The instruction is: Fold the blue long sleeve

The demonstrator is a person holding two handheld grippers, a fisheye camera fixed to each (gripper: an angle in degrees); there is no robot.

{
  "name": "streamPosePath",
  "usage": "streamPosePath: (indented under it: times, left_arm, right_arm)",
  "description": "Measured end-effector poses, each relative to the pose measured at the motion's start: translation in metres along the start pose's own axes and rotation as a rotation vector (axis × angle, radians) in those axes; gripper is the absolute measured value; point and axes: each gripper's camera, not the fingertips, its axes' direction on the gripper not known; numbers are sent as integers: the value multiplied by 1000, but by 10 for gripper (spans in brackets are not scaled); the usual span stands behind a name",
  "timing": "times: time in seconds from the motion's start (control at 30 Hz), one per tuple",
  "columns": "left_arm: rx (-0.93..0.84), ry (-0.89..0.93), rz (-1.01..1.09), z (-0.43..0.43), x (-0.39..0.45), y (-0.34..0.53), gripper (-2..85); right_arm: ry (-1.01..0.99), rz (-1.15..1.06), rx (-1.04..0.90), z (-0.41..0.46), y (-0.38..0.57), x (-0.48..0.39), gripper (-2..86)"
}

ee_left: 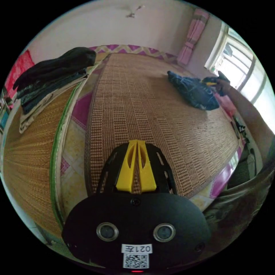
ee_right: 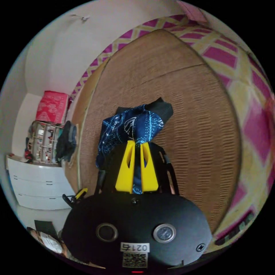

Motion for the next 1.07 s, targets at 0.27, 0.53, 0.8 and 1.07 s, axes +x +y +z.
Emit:
streamPosePath:
  times: [0.27,0.53,0.8,1.07]
  left_arm:
    - [-5,-100,52,-11,31,8,-10]
    - [-10,-89,46,-27,34,18,-10]
    - [5,-104,42,-54,29,34,-10]
    - [272,-322,-76,-150,-13,91,-9]
  right_arm:
    - [380,-11,57,-15,-50,9,26]
    - [565,32,205,33,-4,3,98]
    - [552,-588,513,76,148,-214,93]
    - [230,-1019,590,203,284,-454,121]
